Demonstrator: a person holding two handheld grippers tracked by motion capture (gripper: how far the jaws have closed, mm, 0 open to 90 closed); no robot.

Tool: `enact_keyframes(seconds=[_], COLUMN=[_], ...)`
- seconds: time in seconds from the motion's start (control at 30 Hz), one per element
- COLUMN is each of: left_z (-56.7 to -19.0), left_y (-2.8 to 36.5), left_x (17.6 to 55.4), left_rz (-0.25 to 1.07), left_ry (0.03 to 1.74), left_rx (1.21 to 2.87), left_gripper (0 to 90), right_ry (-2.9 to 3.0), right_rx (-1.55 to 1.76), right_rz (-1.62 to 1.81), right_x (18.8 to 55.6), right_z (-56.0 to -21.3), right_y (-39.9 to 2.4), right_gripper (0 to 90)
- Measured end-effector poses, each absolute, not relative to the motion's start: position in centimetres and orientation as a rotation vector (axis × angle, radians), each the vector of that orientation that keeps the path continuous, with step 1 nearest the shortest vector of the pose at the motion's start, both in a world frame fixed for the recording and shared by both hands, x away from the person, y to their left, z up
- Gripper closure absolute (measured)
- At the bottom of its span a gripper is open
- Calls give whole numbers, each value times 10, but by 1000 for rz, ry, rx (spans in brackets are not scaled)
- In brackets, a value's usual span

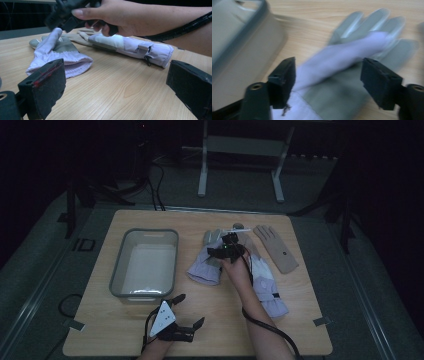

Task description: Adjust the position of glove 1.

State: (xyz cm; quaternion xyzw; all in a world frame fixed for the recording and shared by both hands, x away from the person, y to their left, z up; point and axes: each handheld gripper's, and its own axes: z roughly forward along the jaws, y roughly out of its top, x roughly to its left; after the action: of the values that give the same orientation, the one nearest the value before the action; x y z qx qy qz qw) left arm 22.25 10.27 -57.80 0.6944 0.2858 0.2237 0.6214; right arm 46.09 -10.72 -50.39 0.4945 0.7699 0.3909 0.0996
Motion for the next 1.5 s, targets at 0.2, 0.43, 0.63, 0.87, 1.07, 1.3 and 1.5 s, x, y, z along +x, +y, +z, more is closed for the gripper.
enact_keyframes(seconds=[0.2, 0.43, 0.63, 0.87, 1.07, 1.3, 1.5], left_z=[-578, -578, -578, -578, -578, -578, -578], left_y=[99, 103, 102, 102, 102, 102, 103], left_x=[219, 222, 221, 221, 221, 221, 221], left_rz=[552, 508, 521, 518, 514, 512, 516], left_ry=[618, 647, 644, 644, 644, 642, 640], left_rx=[1621, 1601, 1602, 1604, 1605, 1606, 1605], left_gripper=[29, 29, 29, 30, 29, 30, 30], right_ry=[2229, 2161, 2212, 2317, 2367, 2402, 2448], right_rx=[1536, 1455, 1479, 1335, 1344, 1281, 1116], right_rz=[1119, 960, 905, 902, 956, 983, 1037], right_x=[469, 464, 464, 464, 466, 457, 439], right_z=[-517, -532, -549, -547, -543, -520, -482], right_y=[-96, -82, -77, -77, -83, -87, -92], right_gripper=[256, 297, 296, 583, 780, 818, 820])
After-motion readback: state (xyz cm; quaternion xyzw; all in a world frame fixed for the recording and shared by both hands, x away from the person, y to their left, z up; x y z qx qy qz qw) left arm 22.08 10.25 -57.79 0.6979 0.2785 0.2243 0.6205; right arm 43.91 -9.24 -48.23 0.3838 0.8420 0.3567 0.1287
